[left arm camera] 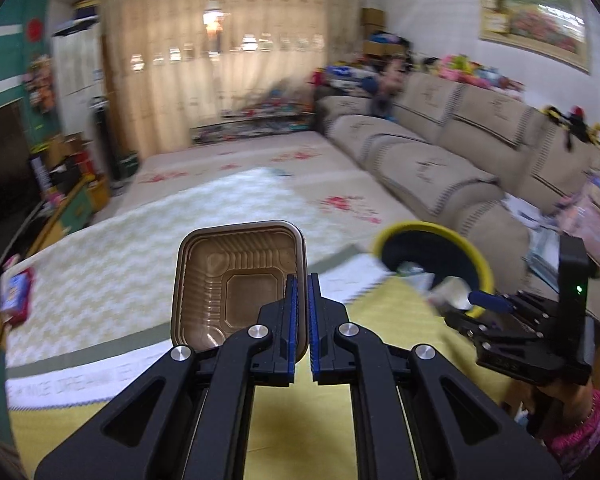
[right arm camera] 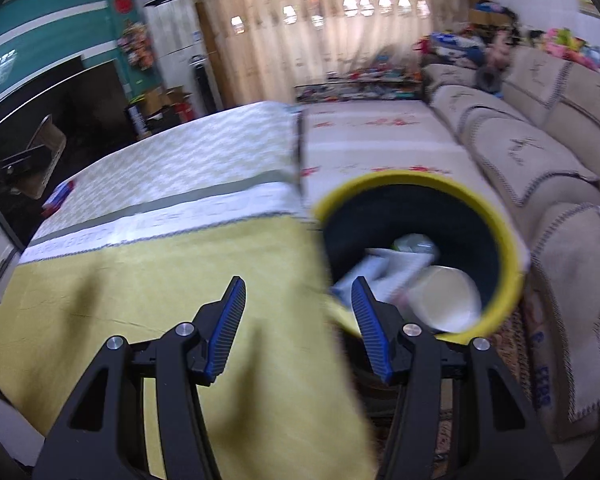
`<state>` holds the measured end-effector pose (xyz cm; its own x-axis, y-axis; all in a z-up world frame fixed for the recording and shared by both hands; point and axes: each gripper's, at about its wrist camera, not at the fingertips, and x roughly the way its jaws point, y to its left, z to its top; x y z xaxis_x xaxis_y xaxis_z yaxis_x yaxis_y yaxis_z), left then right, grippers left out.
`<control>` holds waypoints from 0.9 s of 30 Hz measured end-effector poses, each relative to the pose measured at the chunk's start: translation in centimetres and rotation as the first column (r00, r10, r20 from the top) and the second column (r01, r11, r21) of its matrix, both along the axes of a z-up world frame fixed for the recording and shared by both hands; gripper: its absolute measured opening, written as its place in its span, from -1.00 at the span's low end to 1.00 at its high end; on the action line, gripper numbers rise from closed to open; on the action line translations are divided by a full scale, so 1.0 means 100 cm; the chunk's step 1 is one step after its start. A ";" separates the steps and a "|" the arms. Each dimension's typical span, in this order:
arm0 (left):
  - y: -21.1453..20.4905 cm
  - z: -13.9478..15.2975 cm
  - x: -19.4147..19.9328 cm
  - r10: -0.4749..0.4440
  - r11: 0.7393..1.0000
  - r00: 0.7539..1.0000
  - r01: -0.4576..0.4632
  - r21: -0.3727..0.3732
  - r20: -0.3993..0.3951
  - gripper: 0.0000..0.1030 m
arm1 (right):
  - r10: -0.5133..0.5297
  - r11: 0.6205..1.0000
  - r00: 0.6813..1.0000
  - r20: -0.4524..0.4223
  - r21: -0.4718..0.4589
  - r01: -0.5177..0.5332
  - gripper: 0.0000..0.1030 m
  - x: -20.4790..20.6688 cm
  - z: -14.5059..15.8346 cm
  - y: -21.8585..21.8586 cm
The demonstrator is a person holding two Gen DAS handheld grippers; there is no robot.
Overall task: Collect trash
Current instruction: 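Carry the brown tray over the bin and open the left gripper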
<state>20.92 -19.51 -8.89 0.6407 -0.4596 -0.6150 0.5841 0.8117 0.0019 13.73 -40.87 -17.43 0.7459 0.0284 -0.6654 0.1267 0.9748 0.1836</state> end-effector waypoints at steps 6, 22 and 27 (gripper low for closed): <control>-0.076 0.003 -0.009 -0.159 0.987 0.987 0.158 -0.008 -0.023 -0.89 | -0.163 0.987 0.986 0.015 -0.010 0.163 0.06 -0.053 0.004 -0.059; -0.262 -0.083 0.067 -0.312 0.943 0.913 0.332 0.035 -0.265 -0.88 | -0.316 0.949 0.949 0.014 0.020 0.315 0.07 -0.108 -0.008 -0.122; -0.278 -0.107 0.088 -0.247 0.957 0.932 0.277 0.082 -0.266 -0.08 | -0.315 0.949 0.949 0.011 0.036 0.314 0.07 -0.109 -0.010 -0.128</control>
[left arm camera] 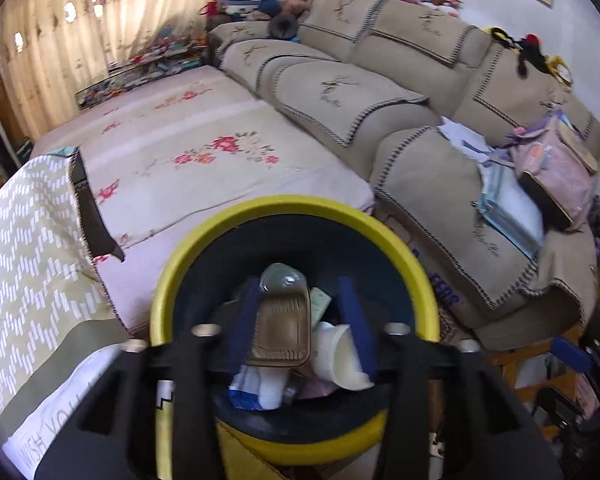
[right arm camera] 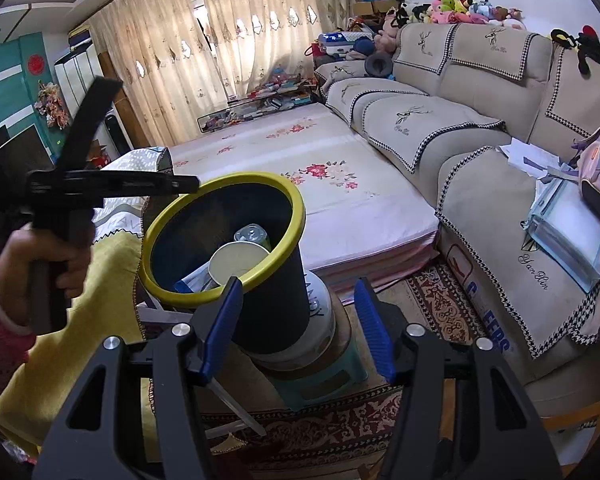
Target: Collect trash
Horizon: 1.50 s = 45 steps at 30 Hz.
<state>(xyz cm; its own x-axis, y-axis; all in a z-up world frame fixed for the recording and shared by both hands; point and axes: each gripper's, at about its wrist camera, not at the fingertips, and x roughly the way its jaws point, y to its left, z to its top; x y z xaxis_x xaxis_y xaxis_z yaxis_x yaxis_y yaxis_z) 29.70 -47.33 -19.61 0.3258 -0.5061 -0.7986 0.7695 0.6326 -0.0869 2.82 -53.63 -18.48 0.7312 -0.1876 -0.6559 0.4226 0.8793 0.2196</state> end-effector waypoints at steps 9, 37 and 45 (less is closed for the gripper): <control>0.099 0.062 -0.041 0.102 0.988 0.988 -0.087 -0.126 0.116 0.69 | 0.087 0.996 0.996 0.003 -0.006 -0.087 0.10 0.013 0.005 0.021; 0.478 0.144 -0.253 0.702 0.712 0.643 -0.620 -0.331 0.307 0.91 | 0.437 0.880 0.883 0.174 -0.285 -0.379 0.86 0.015 0.135 0.213; 0.482 0.155 -0.281 0.719 0.694 0.618 -0.621 -0.364 0.318 0.91 | 0.430 0.889 0.882 0.193 -0.259 -0.377 0.86 0.002 0.130 0.214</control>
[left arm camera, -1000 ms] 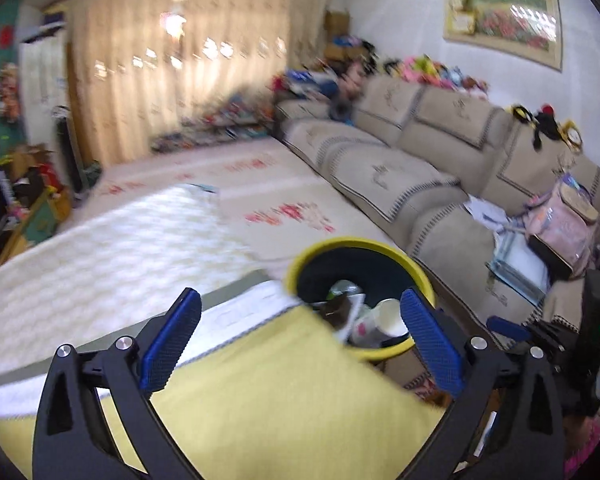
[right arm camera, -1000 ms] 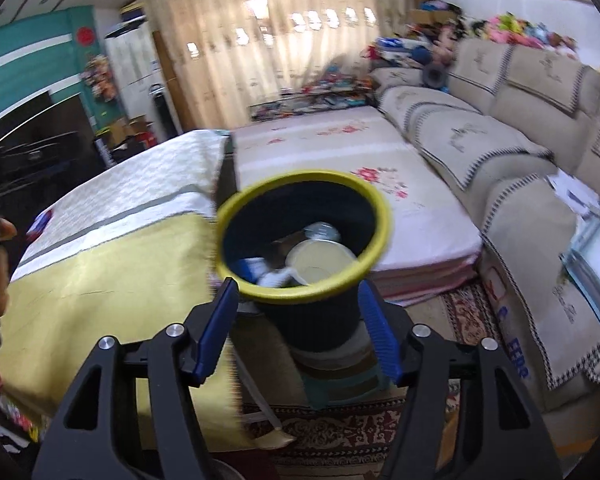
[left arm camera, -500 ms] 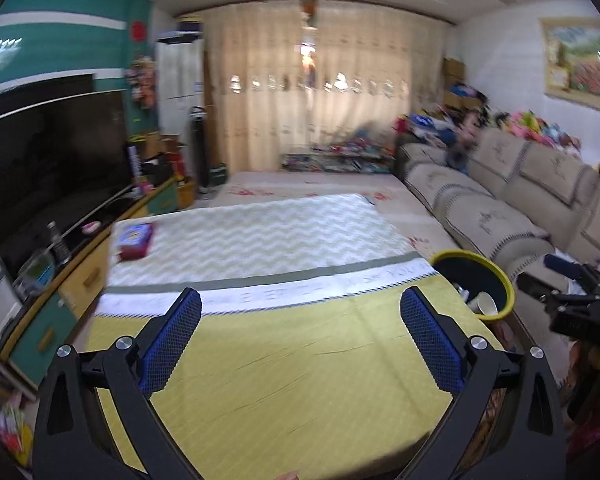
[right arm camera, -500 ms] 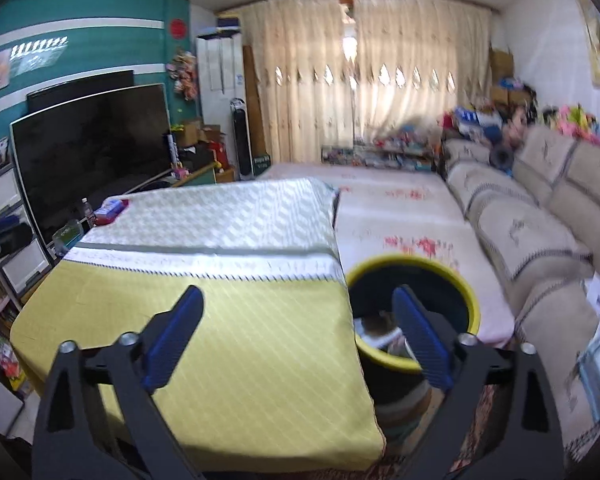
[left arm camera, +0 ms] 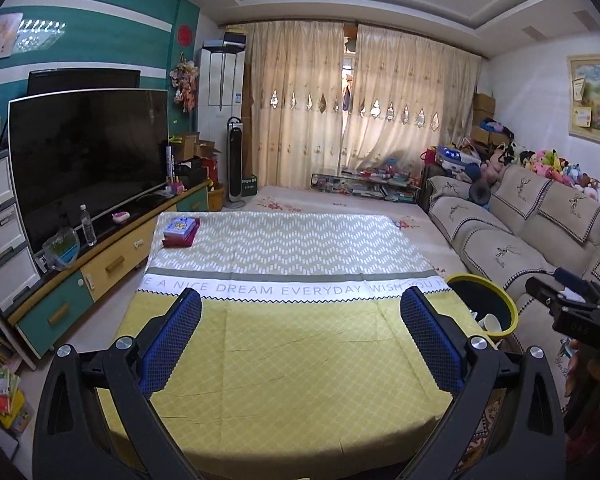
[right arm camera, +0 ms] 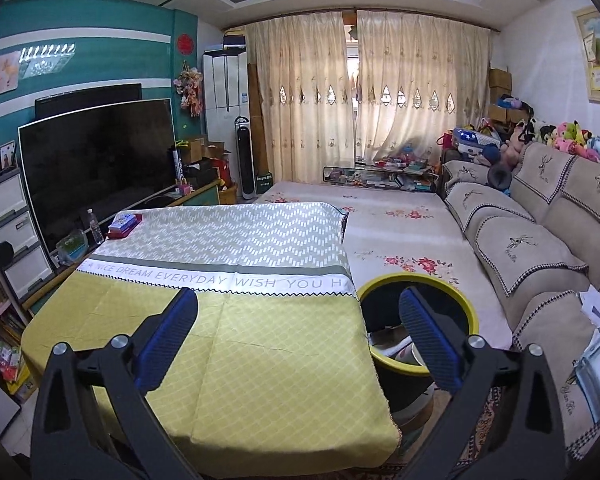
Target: Collect trash
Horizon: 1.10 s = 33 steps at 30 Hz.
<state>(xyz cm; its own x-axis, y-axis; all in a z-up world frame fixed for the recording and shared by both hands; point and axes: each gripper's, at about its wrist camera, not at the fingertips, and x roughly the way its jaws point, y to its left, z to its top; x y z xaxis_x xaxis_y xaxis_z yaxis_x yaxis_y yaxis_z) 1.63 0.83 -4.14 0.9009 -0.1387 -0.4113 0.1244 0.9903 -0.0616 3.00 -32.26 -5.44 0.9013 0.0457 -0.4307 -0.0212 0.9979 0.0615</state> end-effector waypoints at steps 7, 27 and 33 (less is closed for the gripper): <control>-0.009 0.006 0.000 -0.004 1.000 1.000 0.004 0.001 -0.005 0.91 | 0.000 1.000 1.000 -0.003 0.011 0.000 0.86 0.002 -0.002 -0.003; -0.009 0.007 0.011 -0.017 1.000 1.000 0.018 0.008 -0.010 0.91 | -0.006 1.000 1.000 -0.003 0.010 0.006 0.86 0.004 -0.006 -0.005; -0.010 0.006 0.013 -0.018 1.000 1.000 0.018 0.010 -0.013 0.91 | -0.010 1.000 1.000 0.000 0.014 0.010 0.86 0.004 -0.006 -0.008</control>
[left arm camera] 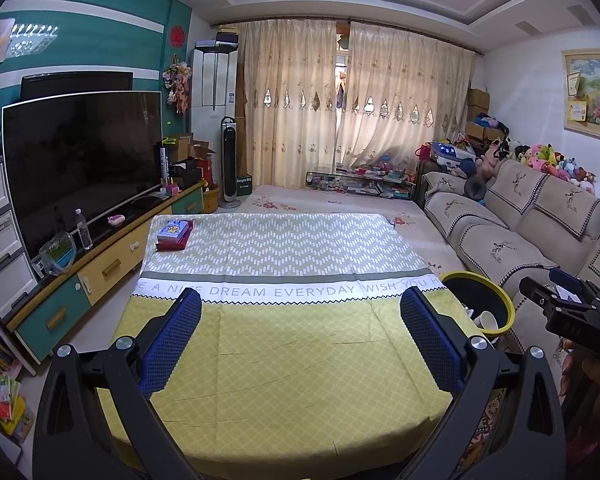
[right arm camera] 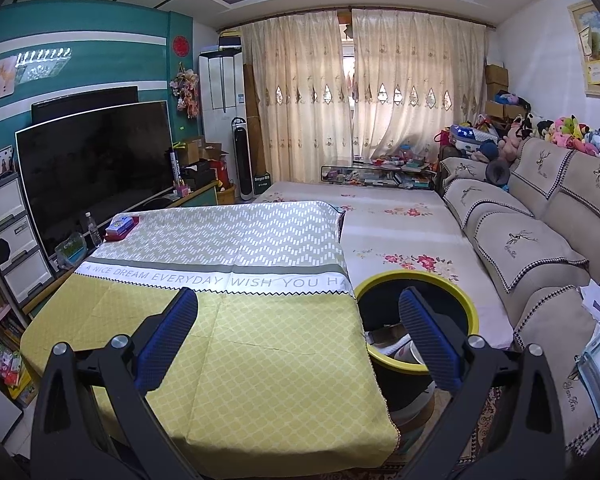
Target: Collect trash
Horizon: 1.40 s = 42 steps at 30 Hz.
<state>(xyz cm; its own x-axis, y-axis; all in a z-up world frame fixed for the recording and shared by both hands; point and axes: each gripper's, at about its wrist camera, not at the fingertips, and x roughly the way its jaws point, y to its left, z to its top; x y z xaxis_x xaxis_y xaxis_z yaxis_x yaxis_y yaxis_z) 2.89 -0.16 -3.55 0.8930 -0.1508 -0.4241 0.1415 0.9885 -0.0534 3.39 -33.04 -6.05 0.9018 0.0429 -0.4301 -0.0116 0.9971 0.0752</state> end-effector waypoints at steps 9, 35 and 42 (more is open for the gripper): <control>-0.003 0.000 0.000 -0.003 1.000 1.000 0.003 0.004 -0.003 0.91 | -0.002 1.000 1.000 -0.002 0.003 0.002 0.86 0.000 -0.001 -0.002; -0.006 -0.008 0.007 -0.013 1.000 1.000 0.013 0.003 -0.019 0.91 | -0.005 1.000 1.000 -0.010 0.008 0.005 0.86 0.001 -0.003 -0.003; -0.006 -0.008 0.007 -0.015 1.000 1.000 0.015 0.003 -0.019 0.91 | -0.004 1.000 1.000 -0.010 0.008 0.004 0.86 0.002 -0.003 -0.003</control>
